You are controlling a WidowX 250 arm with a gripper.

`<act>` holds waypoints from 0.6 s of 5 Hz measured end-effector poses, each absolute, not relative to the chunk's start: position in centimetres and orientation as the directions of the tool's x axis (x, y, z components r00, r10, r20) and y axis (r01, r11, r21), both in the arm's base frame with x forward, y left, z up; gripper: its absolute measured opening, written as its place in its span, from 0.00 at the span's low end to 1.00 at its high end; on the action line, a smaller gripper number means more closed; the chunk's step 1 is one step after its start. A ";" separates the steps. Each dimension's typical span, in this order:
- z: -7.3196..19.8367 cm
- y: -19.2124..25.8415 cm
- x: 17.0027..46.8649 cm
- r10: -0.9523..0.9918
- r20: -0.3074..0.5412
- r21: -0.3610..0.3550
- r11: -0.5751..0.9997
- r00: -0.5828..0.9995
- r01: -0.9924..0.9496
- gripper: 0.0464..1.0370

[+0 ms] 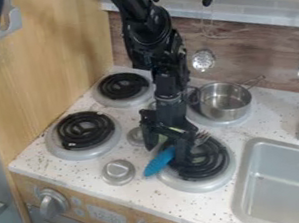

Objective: Move the blue fork to the lower left burner

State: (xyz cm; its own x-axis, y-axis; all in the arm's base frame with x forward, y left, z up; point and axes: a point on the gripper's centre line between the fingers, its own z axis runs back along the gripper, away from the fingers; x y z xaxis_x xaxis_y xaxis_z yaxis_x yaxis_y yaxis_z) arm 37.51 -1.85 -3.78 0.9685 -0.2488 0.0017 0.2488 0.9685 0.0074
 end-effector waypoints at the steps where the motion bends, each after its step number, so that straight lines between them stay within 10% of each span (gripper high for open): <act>1: -4.0 -1.9 37.7 -0.231 -0.015 0.018 0.973 0.973 0.231 0.91; 3: -4.0 -2.6 37.2 -0.242 -0.021 0.030 0.970 0.970 0.242 0.37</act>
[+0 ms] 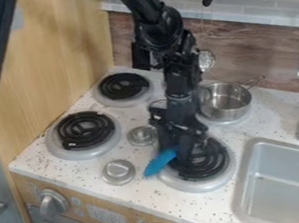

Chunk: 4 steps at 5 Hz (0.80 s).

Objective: Move the blue fork to the lower left burner

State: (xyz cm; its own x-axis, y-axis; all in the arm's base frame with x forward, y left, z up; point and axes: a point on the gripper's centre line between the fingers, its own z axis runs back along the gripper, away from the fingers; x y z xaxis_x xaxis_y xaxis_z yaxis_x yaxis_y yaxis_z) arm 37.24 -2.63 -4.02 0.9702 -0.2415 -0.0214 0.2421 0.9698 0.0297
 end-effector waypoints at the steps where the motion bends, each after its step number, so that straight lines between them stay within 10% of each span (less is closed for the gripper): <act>1: -3.9 -2.6 36.9 -0.250 -0.021 0.028 0.968 0.968 0.250 0.29; 4: 2.4 2.3 37.5 -0.059 -0.010 0.008 0.998 0.998 0.059 0.28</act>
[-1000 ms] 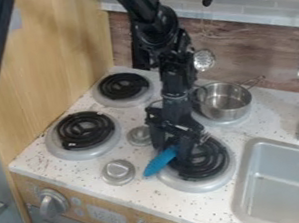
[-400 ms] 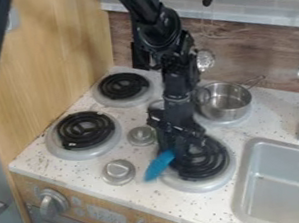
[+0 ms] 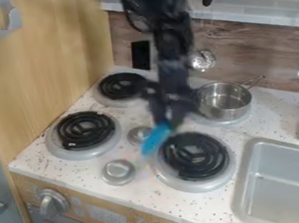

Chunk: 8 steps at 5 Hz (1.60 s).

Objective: Move the blue fork to the lower left burner

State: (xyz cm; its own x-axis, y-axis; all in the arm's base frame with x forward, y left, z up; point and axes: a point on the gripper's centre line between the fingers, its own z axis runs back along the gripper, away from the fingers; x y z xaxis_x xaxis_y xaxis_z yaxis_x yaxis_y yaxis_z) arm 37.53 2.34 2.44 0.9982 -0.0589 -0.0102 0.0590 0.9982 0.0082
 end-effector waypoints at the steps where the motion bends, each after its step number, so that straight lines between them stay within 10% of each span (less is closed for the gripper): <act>1: 2.6 6.1 37.1 0.040 -0.014 0.020 0.999 0.999 -0.040 0.28; 8: -2.8 15.5 39.4 0.189 -0.048 0.126 0.975 0.981 -0.182 0.36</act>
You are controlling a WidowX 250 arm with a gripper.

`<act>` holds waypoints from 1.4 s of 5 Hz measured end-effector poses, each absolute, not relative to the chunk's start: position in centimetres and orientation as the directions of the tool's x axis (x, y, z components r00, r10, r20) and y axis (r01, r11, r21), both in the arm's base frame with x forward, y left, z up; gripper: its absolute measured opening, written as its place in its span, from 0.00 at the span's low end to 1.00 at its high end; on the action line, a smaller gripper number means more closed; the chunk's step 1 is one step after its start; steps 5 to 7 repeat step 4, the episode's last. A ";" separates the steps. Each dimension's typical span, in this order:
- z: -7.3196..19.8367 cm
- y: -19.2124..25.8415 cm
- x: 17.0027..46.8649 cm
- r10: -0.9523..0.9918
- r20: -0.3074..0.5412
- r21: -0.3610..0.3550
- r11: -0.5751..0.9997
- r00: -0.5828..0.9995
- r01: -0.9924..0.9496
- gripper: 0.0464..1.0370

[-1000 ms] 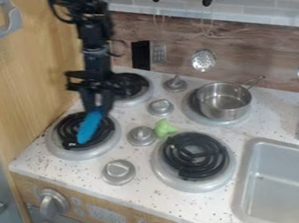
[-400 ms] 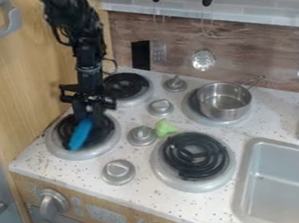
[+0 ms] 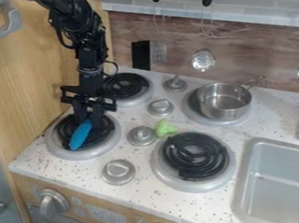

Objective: Move the blue fork to the lower left burner

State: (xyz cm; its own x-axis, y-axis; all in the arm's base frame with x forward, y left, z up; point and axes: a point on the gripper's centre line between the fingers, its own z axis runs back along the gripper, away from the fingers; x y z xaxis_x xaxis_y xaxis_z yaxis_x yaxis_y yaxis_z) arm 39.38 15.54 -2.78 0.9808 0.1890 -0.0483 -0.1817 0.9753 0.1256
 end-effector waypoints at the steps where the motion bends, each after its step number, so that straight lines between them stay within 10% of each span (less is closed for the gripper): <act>1: -2.9 14.8 39.0 0.152 -0.027 0.088 0.985 0.988 -0.149 0.66; 2: -0.8 13.4 38.6 0.113 0.016 0.066 0.991 0.993 -0.114 0.94; 7: 3.0 11.0 37.6 0.047 0.099 0.043 0.998 0.994 -0.052 0.96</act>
